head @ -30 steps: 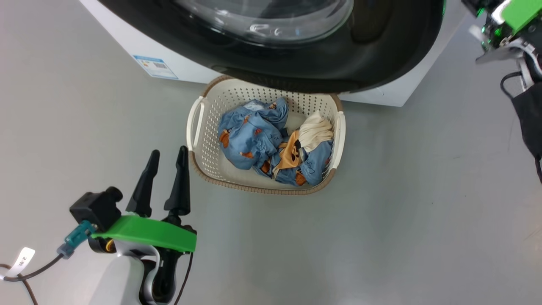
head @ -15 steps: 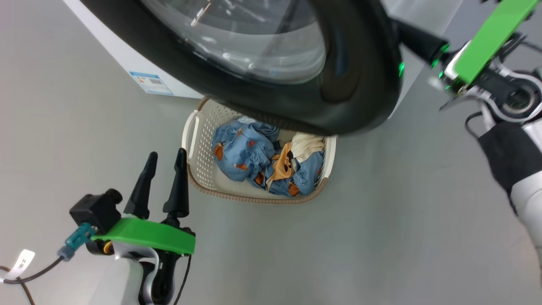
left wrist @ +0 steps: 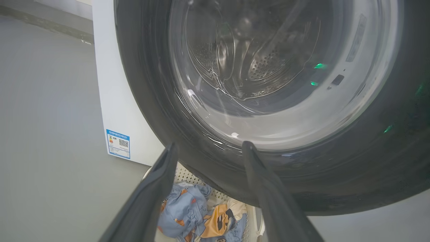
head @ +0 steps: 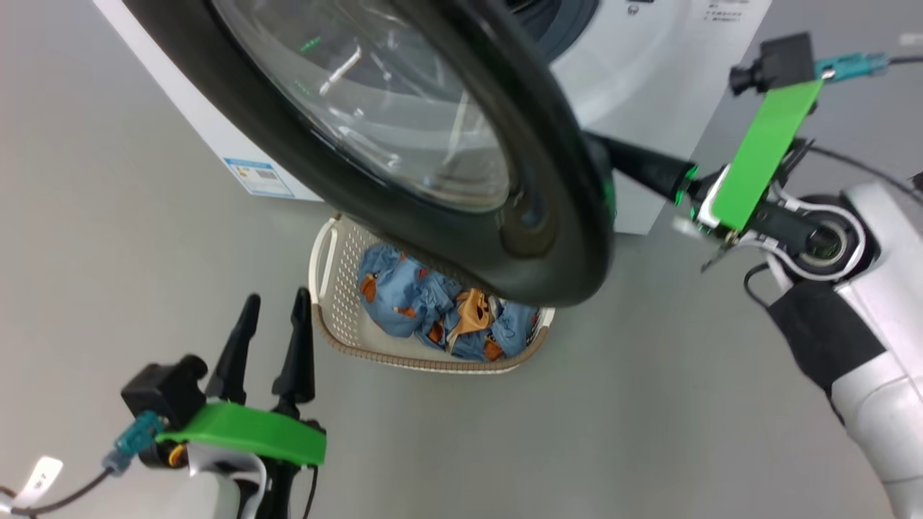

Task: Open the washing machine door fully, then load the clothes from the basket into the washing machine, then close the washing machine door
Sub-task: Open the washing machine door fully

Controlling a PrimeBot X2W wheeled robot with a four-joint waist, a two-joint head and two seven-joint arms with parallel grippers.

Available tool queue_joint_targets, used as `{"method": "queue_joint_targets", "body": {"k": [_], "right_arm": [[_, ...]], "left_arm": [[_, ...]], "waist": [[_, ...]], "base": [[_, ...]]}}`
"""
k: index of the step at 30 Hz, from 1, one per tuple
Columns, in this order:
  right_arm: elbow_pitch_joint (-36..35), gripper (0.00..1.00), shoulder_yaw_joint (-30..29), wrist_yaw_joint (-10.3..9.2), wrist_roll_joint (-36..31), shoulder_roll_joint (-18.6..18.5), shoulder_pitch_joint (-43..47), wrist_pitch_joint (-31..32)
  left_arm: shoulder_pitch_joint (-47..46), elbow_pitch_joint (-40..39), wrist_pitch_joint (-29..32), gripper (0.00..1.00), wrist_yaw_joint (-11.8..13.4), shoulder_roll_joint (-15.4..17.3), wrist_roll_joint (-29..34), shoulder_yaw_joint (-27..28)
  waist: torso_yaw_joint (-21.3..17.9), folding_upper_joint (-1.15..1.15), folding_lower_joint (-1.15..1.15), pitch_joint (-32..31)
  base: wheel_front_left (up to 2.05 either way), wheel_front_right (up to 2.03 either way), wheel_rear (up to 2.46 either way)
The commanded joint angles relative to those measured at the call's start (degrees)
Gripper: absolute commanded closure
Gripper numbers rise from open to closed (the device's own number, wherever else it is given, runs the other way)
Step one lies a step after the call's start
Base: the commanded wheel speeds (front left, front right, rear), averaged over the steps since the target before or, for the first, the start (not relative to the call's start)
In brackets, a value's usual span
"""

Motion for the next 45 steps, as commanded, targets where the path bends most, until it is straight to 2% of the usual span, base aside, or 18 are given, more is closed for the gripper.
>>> {"method": "queue_joint_targets", "body": {"k": [1, 7, 18, 28, 45], "right_arm": [[-2.26, 1.00, 0.89, 0.11, 0.63, 1.07, 1.57, 0.59], [-4.41, 1.00, 1.90, 0.11, 1.13, 1.29, 4.62, 1.94], [-7.19, 1.00, 3.78, 0.11, 1.64, 2.38, 10.00, 3.66], [-9.22, 1.00, 4.60, 0.11, 2.00, 4.17, 13.17, 4.11], [-11.15, 1.00, 6.39, 0.11, 1.70, 8.00, 16.00, 5.03]], "left_arm": [[0.85, -1.18, -0.37, 0.00, -0.10, 1.06, 0.92, 2.08], [2.48, -1.10, -0.37, 0.00, -0.10, 1.06, 3.96, 2.66], [5.81, -0.78, -0.37, 0.00, -0.10, 1.63, 13.66, 3.15], [7.78, -1.68, -0.37, 0.00, -0.10, 2.28, 16.45, 3.49], [9.32, -2.32, -0.37, 0.00, -0.10, 2.76, 16.96, 3.30]], "waist": [[-0.11, 0.00, 0.00, -0.93], [0.05, 0.00, 0.00, -2.72], [0.51, 0.00, 0.00, -5.72], [1.16, 0.00, 0.00, -7.19], [3.64, 0.00, 0.00, -8.32]], "base": [[0.00, 0.00, 0.00], [0.00, 0.00, 0.00], [0.00, 0.00, 0.00], [0.00, 0.00, 0.00], [0.00, 0.00, 0.00]]}}
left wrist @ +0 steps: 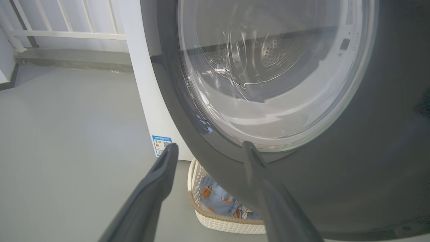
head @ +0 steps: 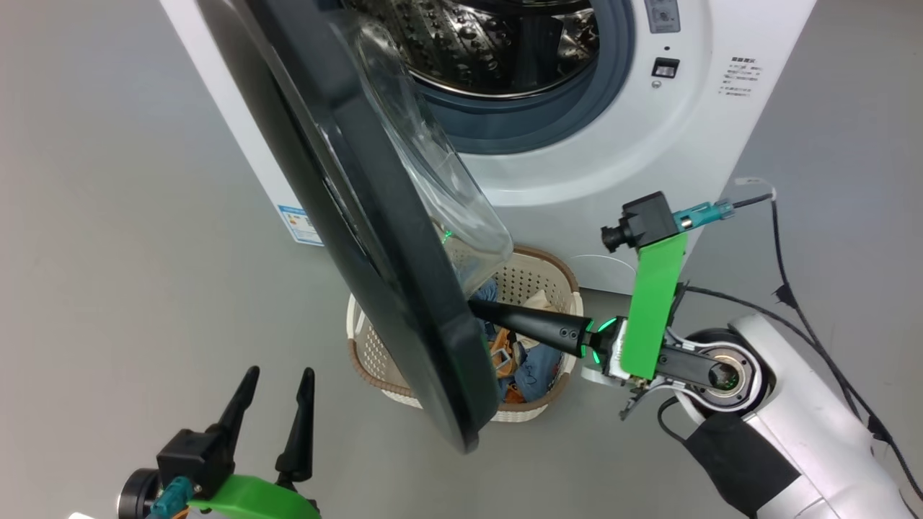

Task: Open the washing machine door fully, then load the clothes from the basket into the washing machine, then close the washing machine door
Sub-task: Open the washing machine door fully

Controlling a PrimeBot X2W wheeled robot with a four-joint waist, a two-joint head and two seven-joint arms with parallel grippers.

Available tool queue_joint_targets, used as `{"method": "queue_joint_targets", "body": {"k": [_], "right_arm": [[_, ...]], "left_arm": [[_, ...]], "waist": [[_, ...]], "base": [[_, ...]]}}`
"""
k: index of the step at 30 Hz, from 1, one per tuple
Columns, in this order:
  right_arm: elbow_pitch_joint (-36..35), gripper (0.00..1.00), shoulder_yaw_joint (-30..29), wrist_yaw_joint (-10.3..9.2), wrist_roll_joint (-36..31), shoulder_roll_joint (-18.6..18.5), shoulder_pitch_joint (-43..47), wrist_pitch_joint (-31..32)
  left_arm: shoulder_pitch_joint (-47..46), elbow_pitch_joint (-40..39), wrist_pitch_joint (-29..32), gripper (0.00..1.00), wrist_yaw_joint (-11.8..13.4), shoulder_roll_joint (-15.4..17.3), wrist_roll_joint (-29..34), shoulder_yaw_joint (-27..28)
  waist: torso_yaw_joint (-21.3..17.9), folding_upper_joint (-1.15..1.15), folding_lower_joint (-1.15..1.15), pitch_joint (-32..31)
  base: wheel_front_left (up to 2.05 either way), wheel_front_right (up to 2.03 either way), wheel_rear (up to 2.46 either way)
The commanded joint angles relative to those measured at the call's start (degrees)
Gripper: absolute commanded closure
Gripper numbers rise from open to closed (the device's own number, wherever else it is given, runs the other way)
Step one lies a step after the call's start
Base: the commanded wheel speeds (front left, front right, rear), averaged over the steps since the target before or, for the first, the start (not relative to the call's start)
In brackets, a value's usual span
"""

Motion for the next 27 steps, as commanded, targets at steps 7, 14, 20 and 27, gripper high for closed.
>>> {"method": "queue_joint_targets", "body": {"k": [7, 14, 20, 27], "right_arm": [[-2.18, 1.00, 2.00, 0.11, -0.15, 3.21, 0.82, 0.87], [-2.12, 1.00, 2.71, 0.11, -0.53, 4.55, 1.07, 1.37], [-1.84, 1.00, 2.85, 0.11, -0.71, 5.25, 1.49, 1.47], [-1.20, 1.00, 1.82, 0.11, -1.40, 5.04, 2.26, 0.17]], "left_arm": [[-0.18, -2.07, -0.37, 0.00, -0.09, 1.48, 0.99, 2.43], [-0.10, -2.19, -0.37, 0.00, -0.09, 1.43, 1.18, 2.89], [0.08, -2.22, -0.37, 0.00, -0.09, 1.35, 1.26, 3.44], [-0.43, -2.08, -0.37, 0.00, -0.09, 1.42, 0.69, 3.48]], "waist": [[1.43, 0.00, 0.00, 0.17], [2.26, 0.00, 0.00, 0.05], [2.30, 0.00, 0.00, -0.30], [1.41, 0.00, 0.00, -0.67]], "base": [[0.00, 0.00, 0.00], [0.00, 0.00, 0.00], [0.00, 0.00, 0.00], [0.00, 0.00, 0.00]]}}
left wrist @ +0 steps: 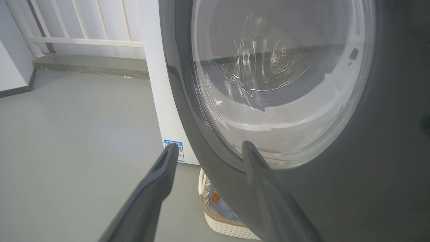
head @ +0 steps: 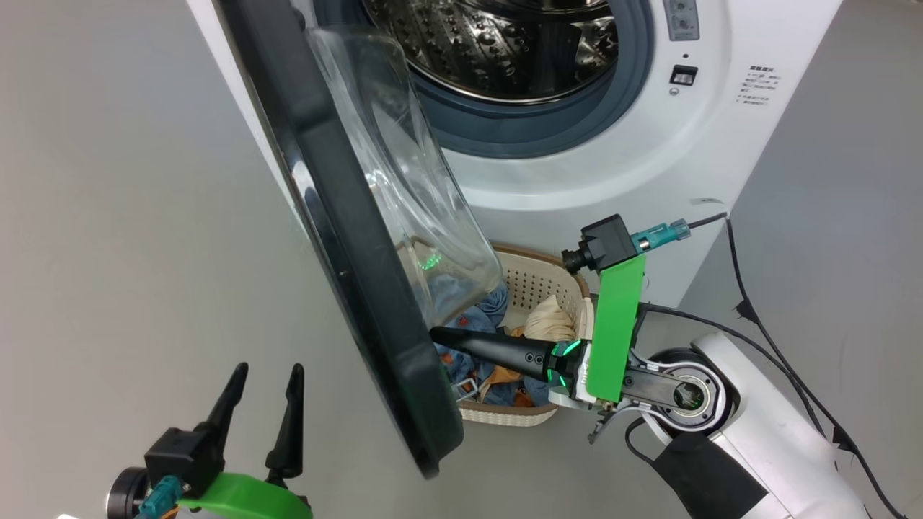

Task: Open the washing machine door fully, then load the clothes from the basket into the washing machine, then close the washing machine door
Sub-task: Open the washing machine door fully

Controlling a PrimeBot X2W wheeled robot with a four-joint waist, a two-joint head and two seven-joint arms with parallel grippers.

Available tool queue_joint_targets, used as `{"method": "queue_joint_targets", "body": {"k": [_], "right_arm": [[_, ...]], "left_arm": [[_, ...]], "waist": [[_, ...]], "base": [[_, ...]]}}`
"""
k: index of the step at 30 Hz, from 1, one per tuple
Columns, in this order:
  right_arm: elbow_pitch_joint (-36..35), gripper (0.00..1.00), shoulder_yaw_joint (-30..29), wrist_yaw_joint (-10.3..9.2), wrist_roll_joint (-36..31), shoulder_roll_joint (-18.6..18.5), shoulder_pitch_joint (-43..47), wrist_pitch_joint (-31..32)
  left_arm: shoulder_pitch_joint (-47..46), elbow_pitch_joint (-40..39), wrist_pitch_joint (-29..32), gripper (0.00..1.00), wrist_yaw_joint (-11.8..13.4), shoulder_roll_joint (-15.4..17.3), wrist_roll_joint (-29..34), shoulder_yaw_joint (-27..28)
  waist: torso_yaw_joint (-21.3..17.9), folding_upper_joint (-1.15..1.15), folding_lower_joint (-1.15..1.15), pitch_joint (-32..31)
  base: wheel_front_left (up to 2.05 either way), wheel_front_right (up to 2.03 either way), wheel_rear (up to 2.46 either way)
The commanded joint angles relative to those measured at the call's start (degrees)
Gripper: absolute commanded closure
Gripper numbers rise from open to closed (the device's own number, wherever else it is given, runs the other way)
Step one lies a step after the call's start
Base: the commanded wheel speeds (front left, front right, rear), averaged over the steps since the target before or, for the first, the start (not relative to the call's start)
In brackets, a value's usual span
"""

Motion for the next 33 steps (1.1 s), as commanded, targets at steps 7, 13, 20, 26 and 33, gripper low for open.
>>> {"method": "queue_joint_targets", "body": {"k": [7, 13, 20, 26, 33], "right_arm": [[-1.38, 0.05, -0.76, 0.11, -2.39, -0.30, 2.60, -3.41], [-2.39, 0.00, -1.21, 0.11, -4.59, -2.82, 5.09, -6.97], [-3.08, 0.00, -0.91, 0.11, -7.15, -6.23, 8.12, -11.81], [-2.52, 0.00, -0.88, 0.11, -7.92, -9.63, 11.84, -16.92], [-1.48, 0.00, -1.78, 0.11, -8.37, -13.73, 16.30, -23.65]], "left_arm": [[-0.50, -1.34, -0.37, 0.00, -0.09, 2.04, -1.09, 2.09], [0.06, -1.31, -0.37, 0.00, -0.09, 2.69, -1.47, 2.38], [0.92, -1.49, -0.37, 0.00, -0.09, 3.06, -1.65, 2.91], [2.13, -1.80, -0.37, 0.00, -0.09, 3.23, -1.79, 4.00], [3.63, -2.25, -0.37, 0.00, -0.09, 3.28, -2.00, 5.14]], "waist": [[-1.93, 0.00, 0.00, -0.99], [-3.19, 0.00, 0.00, -1.94], [-4.42, 0.00, 0.00, -2.74], [-5.81, 0.00, 0.00, -3.47], [-7.25, 0.00, 0.00, -3.84]], "base": [[0.00, 0.00, 0.00], [0.00, 0.00, 0.00], [0.00, 0.00, 0.00], [0.00, 0.00, 0.00], [0.00, 0.00, 0.00]]}}
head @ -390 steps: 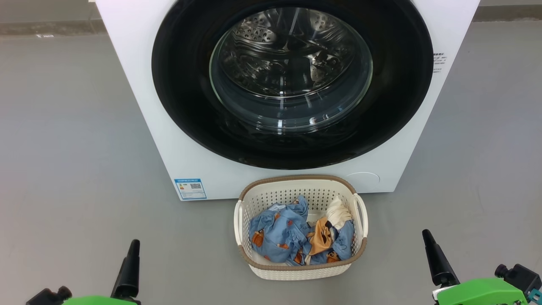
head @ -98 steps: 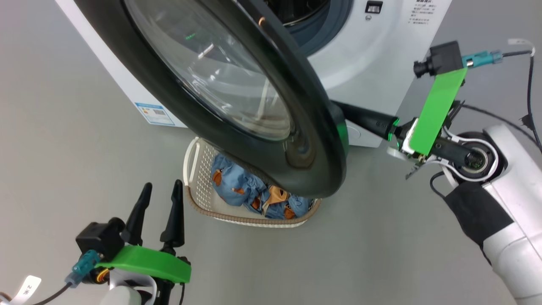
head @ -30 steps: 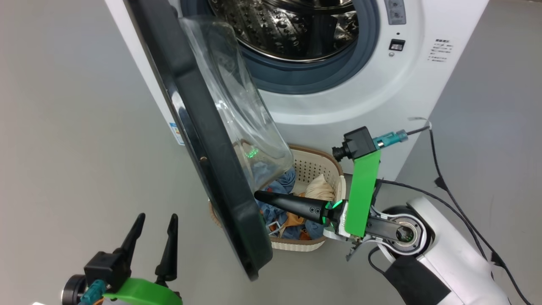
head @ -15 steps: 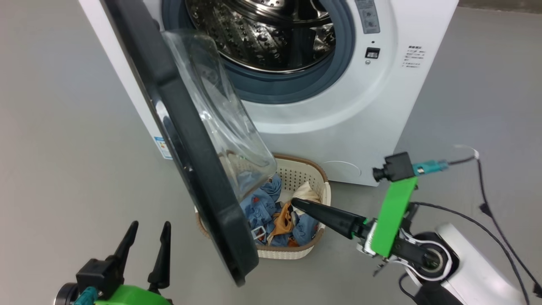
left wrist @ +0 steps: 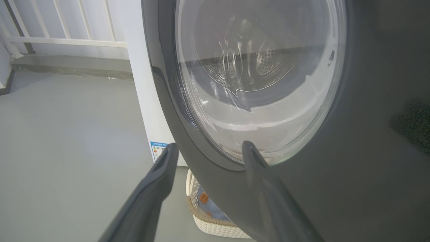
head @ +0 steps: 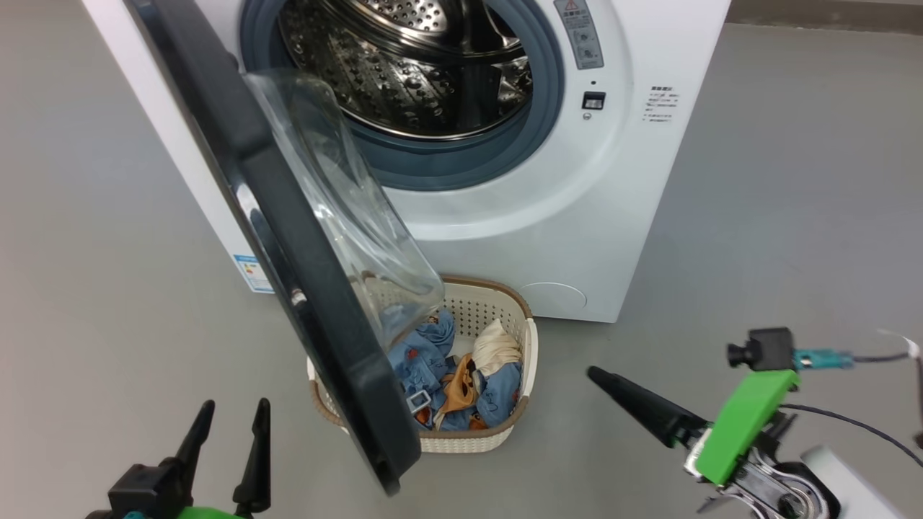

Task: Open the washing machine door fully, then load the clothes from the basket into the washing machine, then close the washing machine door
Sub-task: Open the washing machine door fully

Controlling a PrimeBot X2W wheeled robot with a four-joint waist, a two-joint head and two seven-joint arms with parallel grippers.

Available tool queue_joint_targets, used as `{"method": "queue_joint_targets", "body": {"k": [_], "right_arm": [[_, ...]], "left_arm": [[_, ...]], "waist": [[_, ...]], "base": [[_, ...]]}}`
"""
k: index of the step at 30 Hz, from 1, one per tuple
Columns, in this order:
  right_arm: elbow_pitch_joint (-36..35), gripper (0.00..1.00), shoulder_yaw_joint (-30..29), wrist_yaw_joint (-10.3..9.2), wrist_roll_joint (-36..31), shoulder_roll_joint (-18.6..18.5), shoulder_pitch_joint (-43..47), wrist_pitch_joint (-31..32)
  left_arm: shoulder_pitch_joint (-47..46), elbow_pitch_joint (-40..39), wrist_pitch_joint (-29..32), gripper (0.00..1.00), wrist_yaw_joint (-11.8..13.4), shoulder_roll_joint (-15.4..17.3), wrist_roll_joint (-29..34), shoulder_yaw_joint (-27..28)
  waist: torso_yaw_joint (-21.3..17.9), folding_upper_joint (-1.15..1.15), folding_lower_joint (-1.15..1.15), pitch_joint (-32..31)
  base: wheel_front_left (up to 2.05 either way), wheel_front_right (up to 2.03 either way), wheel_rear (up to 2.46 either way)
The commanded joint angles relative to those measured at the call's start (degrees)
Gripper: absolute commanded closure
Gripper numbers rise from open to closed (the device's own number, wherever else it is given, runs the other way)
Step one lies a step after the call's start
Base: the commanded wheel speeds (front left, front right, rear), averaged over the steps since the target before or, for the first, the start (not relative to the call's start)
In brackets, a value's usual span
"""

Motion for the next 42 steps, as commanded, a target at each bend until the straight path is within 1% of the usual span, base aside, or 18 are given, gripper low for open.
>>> {"method": "queue_joint_targets", "body": {"k": [1, 5, 13, 15, 17, 19, 23, 27, 30, 33, 37, 42], "right_arm": [[-1.09, 0.00, 0.27, 0.10, -0.84, -1.30, 0.94, -1.59], [0.44, 0.00, 0.10, 0.10, -2.74, -4.46, 3.72, -8.18], [2.89, 0.00, -1.19, 0.10, -3.10, -7.66, 7.48, -20.38], [3.66, 0.00, -0.70, 0.10, -3.76, -8.44, 8.22, -22.93], [5.18, 0.00, 0.66, 0.10, -6.21, -9.86, 8.93, -25.74], [6.63, 0.00, 1.90, 0.10, -7.84, -10.29, 9.46, -28.49], [8.86, 0.00, 3.45, 0.10, -11.01, -10.80, 10.05, -31.62], [10.51, 0.00, 3.10, 0.10, -13.93, -10.86, 10.38, -32.39], [11.42, 0.00, -1.30, 0.10, -18.96, -10.09, 10.73, -32.50], [11.59, 0.00, -6.99, 0.10, -25.99, -8.56, 12.14, -32.52], [9.84, 0.00, -15.84, 0.10, -34.28, -5.01, 14.60, -32.52], [5.59, 0.00, -25.92, 0.10, -43.25, -0.35, 17.31, -32.53]], "left_arm": [[-0.75, -1.68, -0.37, 0.00, -0.09, 1.43, -0.36, 2.34], [-0.15, -1.89, -0.37, 0.00, -0.09, 1.43, -0.44, 2.82], [0.49, -2.03, -0.37, 0.00, -0.09, 1.27, -0.59, 3.22], [0.61, -2.00, -0.37, 0.00, -0.09, 1.21, -0.60, 3.26], [0.69, -1.94, -0.37, 0.00, -0.09, 1.18, -0.60, 3.24], [0.77, -1.92, -0.37, 0.00, -0.09, 1.16, -0.65, 3.25], [0.93, -1.92, -0.37, 0.00, -0.09, 1.15, -0.82, 3.54], [1.05, -1.91, -0.37, 0.00, -0.09, 1.11, -0.87, 3.78], [1.21, -1.99, -0.37, 0.00, -0.09, 1.02, -0.83, 4.02], [1.18, -2.03, -0.37, 0.00, -0.09, 0.92, -0.78, 4.08], [1.09, -2.15, -0.37, 0.00, -0.09, 0.73, -0.72, 4.43], [1.17, -2.19, -0.37, 0.00, -0.09, 0.63, -0.78, 4.86]], "waist": [[-0.39, 0.00, 0.00, -0.10], [-1.01, 0.00, 0.00, -0.30], [-1.60, 0.00, 0.00, -0.46], [-1.67, 0.00, 0.00, -0.55], [-1.64, 0.00, 0.00, -0.68], [-1.63, 0.00, 0.00, -0.77], [-1.75, 0.00, 0.00, -0.84], [-1.91, 0.00, 0.00, -0.87], [-2.12, 0.00, 0.00, -0.81], [-2.08, 0.00, 0.00, -0.75], [-2.00, 0.00, 0.00, -0.80], [-2.02, 0.00, 0.00, -1.01]], "base": [[0.00, 0.00, 0.00], [0.00, 0.00, 0.00], [0.00, 0.00, 0.00], [0.00, 0.00, 0.00], [0.00, 0.00, 0.00], [0.00, 0.00, 0.00], [0.00, 0.00, 0.00], [0.00, 0.00, 0.00], [0.00, 0.00, 0.00], [0.00, 0.00, 0.00], [0.00, 0.00, 0.00], [0.00, 0.00, 0.00]]}}
